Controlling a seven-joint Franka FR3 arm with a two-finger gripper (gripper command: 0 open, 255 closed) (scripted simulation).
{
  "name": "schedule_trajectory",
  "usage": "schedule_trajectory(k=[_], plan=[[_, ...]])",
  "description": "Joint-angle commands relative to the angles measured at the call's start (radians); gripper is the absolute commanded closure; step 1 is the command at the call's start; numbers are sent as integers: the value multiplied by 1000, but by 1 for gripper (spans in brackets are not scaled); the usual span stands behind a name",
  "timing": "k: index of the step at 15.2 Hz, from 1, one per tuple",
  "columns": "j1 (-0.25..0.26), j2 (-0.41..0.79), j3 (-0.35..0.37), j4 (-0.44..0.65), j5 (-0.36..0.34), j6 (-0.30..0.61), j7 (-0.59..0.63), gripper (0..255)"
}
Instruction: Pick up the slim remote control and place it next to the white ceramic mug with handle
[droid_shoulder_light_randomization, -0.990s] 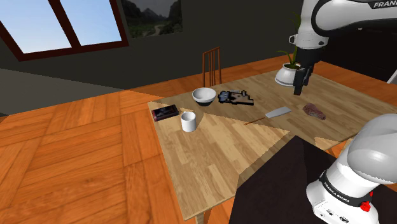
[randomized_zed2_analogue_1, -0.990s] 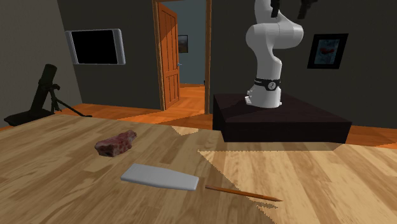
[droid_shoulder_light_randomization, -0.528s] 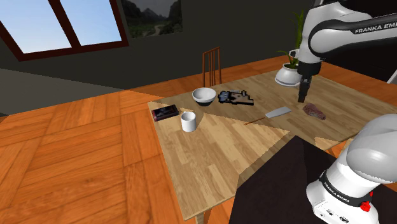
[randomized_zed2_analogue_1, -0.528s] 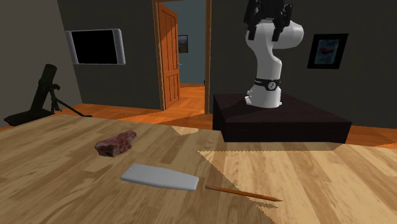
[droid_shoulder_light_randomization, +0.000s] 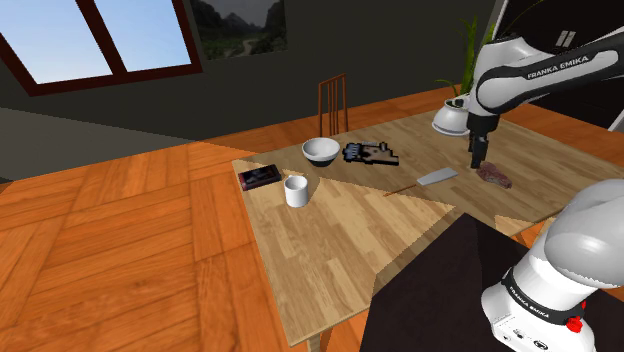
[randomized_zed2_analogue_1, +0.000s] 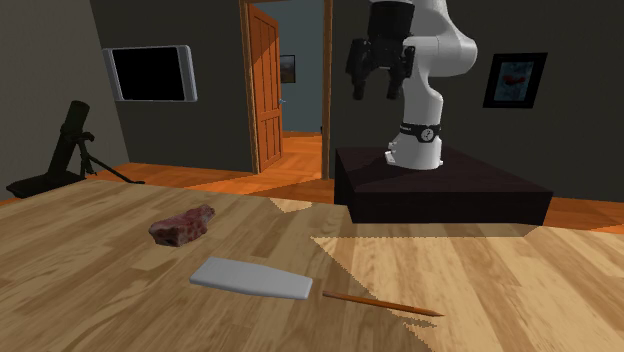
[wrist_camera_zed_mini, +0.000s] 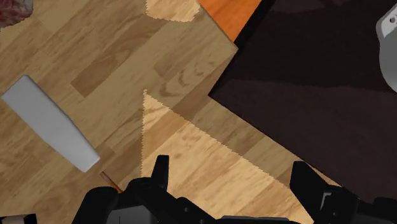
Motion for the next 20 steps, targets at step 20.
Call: schedule_trajectory(k=[20], plan=[[-138,1012,-13,449,661,580,-1088,0]])
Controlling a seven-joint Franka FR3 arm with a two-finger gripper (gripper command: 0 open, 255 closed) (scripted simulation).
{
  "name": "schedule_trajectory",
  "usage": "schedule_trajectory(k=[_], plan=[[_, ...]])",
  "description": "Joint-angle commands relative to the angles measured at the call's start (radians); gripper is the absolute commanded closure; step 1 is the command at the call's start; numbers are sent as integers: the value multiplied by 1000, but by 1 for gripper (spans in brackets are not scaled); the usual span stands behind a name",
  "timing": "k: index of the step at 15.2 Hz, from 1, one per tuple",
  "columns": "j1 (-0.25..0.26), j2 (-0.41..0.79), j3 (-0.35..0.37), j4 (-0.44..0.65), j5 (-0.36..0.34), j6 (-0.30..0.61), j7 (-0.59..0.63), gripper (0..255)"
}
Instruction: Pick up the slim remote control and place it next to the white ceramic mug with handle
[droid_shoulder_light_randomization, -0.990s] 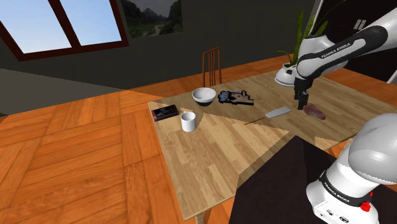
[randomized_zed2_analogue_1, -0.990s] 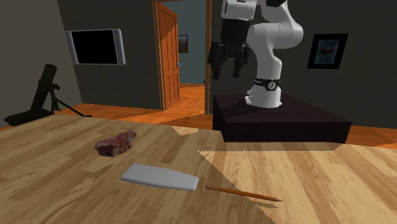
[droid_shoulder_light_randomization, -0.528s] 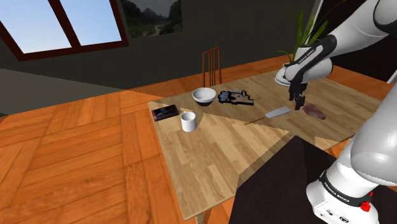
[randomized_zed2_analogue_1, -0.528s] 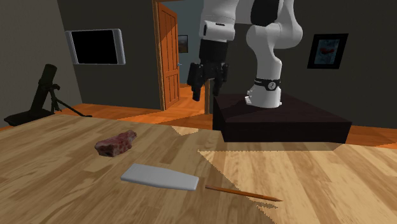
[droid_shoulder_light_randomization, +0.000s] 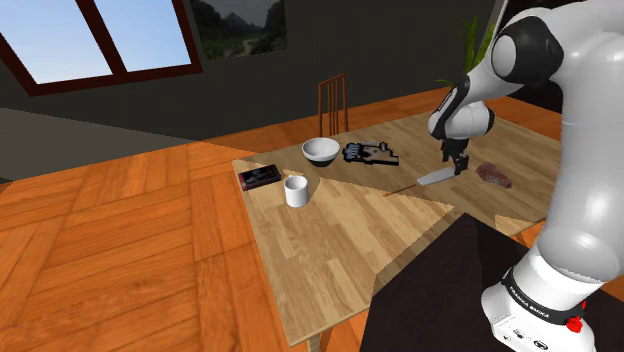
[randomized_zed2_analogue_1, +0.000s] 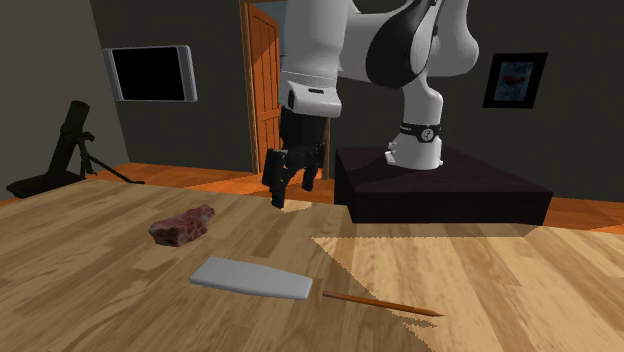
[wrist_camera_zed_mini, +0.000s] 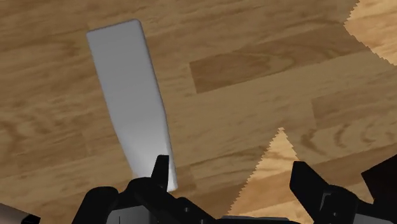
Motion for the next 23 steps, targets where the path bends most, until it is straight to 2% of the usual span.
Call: schedule_trajectory(k=[1,8,16,23], plan=[[-66,85,62,74,46,18,-80,0],[-221,340,206,363,84,23,-246,0],[-264,445,244,431,104,66,-264,0],[-264,445,244,431,104,66,-264,0]])
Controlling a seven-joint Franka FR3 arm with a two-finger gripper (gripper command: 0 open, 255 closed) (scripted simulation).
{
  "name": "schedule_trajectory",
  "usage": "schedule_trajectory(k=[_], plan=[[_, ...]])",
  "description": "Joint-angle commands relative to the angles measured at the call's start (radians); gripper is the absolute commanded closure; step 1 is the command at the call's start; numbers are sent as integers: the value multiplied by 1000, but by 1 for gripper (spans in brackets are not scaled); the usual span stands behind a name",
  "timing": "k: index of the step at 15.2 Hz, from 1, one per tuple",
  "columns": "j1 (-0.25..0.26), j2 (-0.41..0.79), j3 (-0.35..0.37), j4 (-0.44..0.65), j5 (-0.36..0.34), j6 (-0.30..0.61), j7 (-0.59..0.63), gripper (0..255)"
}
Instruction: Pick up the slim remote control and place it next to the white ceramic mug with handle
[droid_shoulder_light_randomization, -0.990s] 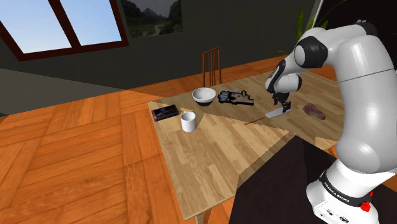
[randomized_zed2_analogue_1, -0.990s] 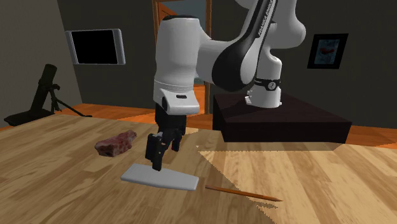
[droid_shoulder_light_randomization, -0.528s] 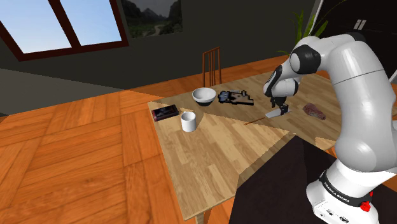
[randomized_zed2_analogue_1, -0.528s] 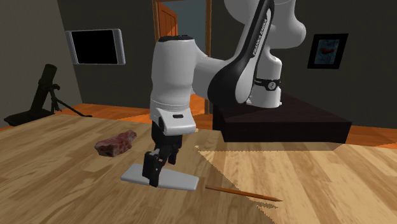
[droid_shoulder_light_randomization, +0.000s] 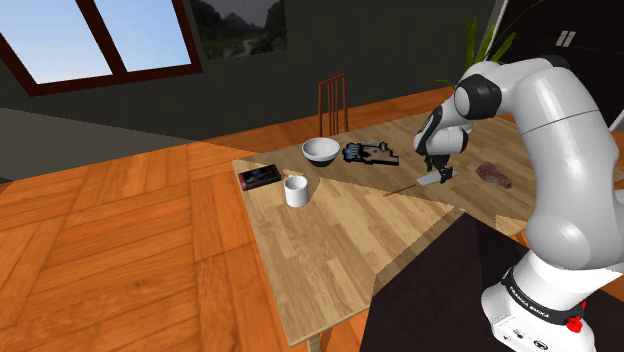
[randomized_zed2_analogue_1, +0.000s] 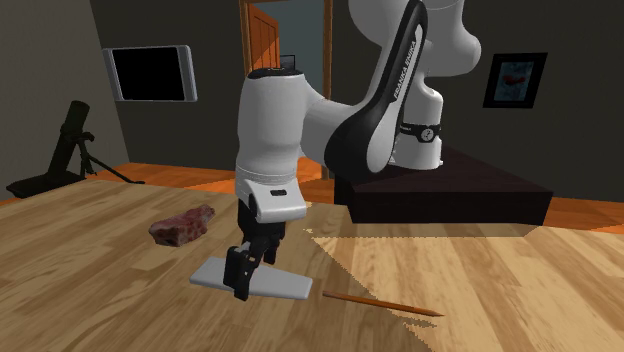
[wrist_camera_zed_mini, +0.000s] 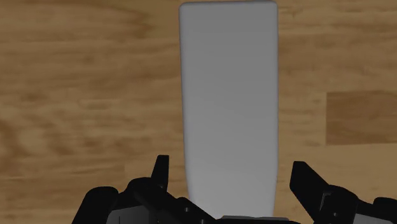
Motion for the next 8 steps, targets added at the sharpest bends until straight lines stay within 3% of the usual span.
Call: schedule_trajectory(k=[1,2,8], plan=[[0,0,0,0,0,0,0,0],[0,0,0,0,0,0,0,255],[0,0,0,0,0,0,0,255]])
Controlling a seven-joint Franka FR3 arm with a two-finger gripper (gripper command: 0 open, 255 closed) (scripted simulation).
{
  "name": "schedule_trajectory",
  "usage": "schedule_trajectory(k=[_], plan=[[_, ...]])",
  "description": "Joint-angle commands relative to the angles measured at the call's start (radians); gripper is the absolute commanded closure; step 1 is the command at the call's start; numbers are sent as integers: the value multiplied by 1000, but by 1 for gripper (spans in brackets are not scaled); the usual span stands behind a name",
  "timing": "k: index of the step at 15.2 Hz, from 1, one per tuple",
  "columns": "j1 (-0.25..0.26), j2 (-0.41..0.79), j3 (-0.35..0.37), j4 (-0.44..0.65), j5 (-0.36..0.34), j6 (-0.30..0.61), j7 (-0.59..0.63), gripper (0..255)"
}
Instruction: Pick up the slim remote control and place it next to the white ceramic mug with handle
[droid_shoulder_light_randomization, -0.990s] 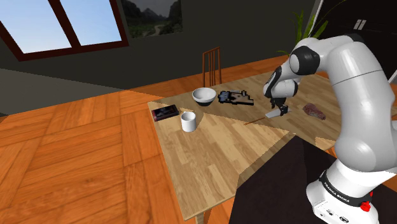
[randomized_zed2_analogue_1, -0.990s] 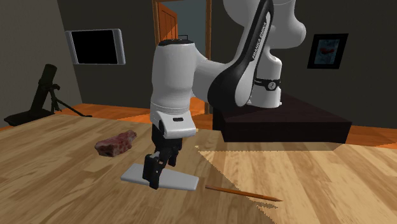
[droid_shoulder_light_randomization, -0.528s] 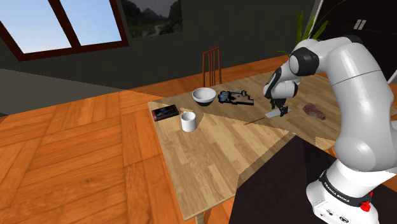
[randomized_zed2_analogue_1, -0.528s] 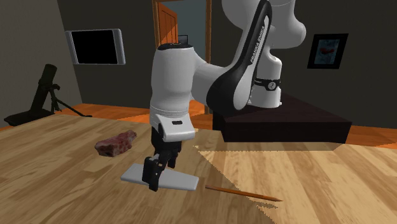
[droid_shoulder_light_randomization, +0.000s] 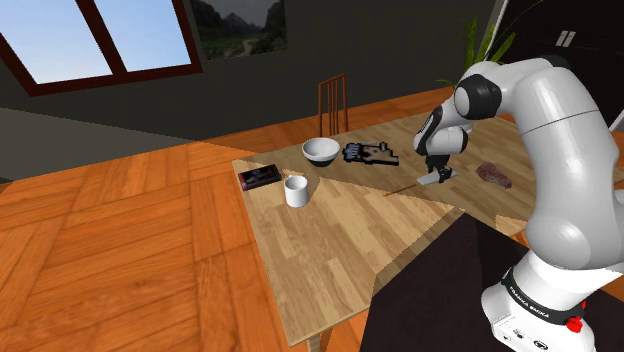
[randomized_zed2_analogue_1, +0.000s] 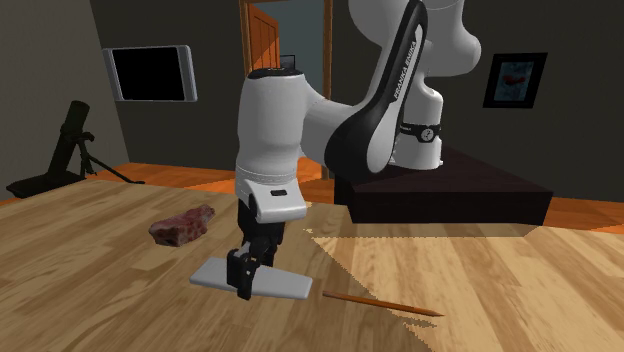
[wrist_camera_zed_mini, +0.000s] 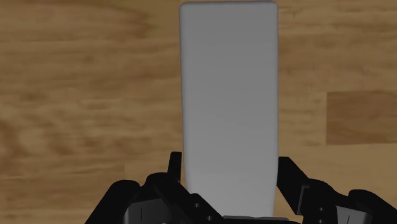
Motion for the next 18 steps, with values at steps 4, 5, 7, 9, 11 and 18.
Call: schedule_trajectory(k=[4,5,7,9,11,18], plan=[[3,-12,-4,-6,-2,-6,0,255],[7,-24,-8,-12,-5,-12,1,255],[14,-48,-17,-24,-10,-25,2,255],[21,-71,-26,-34,-16,-39,4,255],[28,-95,-35,-44,-22,-53,5,255],[54,-173,-67,-71,-46,-106,14,255]])
